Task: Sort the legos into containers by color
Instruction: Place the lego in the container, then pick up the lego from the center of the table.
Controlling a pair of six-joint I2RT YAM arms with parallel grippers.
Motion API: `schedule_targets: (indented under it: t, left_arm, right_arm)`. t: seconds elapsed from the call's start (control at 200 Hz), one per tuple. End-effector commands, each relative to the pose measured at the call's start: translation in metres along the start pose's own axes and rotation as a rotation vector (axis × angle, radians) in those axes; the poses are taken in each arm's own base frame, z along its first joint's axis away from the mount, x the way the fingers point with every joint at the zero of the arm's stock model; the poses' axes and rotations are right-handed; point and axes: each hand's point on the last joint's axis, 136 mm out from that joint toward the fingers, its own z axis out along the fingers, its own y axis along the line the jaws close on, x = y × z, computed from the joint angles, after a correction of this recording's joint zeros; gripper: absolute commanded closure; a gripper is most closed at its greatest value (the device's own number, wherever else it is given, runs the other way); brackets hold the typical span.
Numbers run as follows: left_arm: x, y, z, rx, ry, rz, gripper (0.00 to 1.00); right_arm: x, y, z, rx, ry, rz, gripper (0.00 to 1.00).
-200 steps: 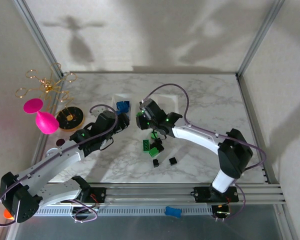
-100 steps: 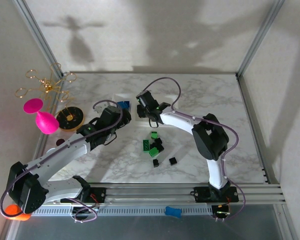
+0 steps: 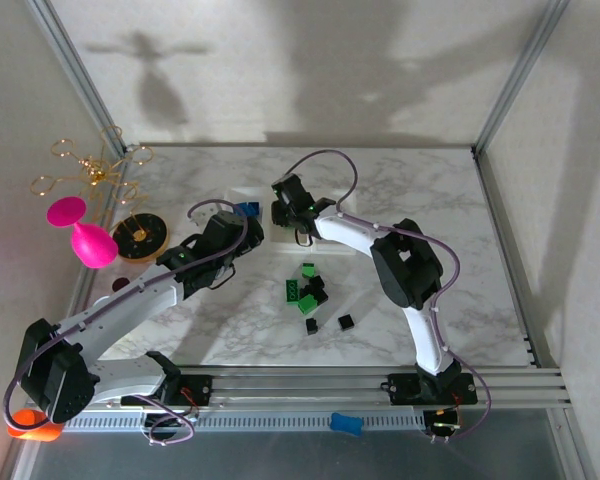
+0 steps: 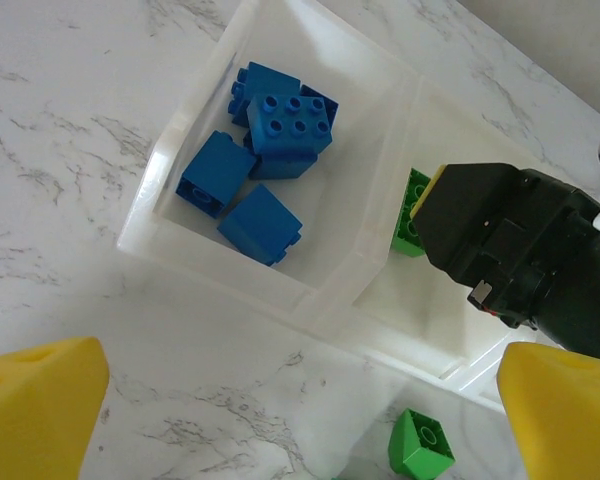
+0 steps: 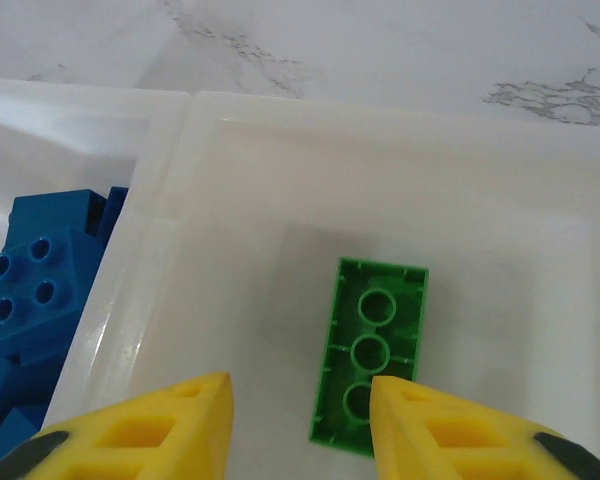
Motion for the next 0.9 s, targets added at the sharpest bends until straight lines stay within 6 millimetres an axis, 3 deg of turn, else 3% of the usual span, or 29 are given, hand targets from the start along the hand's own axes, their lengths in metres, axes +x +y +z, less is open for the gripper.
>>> schedule_targets:
  t: [0.0, 0.1, 0.27, 0.546, 0.751, 0.891]
  left_arm:
    - [-0.007, -0.002, -0.007, 0.015, -0.015, -0.008, 0.0]
    - [-0.006, -0.002, -0.011, 0.022, -0.012, -0.004, 0.0]
    - [0.005, 0.0, -0.019, 0.03, 0.01, 0.009, 0.0]
    - [0.035, 0.012, -0.033, 0.056, 0.064, 0.006, 0.0]
    - [0.051, 0.027, -0.037, 0.055, 0.098, -0.001, 0.0]
    - [0.061, 0.039, -0.037, 0.047, 0.119, -0.01, 0.0]
  right_arm:
    - [-0.031, 0.018, -0.036, -0.065, -0.081, -0.017, 0.59]
    - [-0.035, 0.027, -0.061, -0.085, -0.1, -0.047, 0.57]
    - [-0.014, 0.029, -0.095, -0.102, -0.075, -0.066, 0.53]
    - [0.062, 0.018, -0.129, -0.094, 0.061, -0.073, 0.43]
    - [0.132, 0.009, -0.132, -0.036, 0.198, -0.113, 0.36]
    - [0.16, 0.008, -0.127, -0.037, 0.254, -0.113, 0.36]
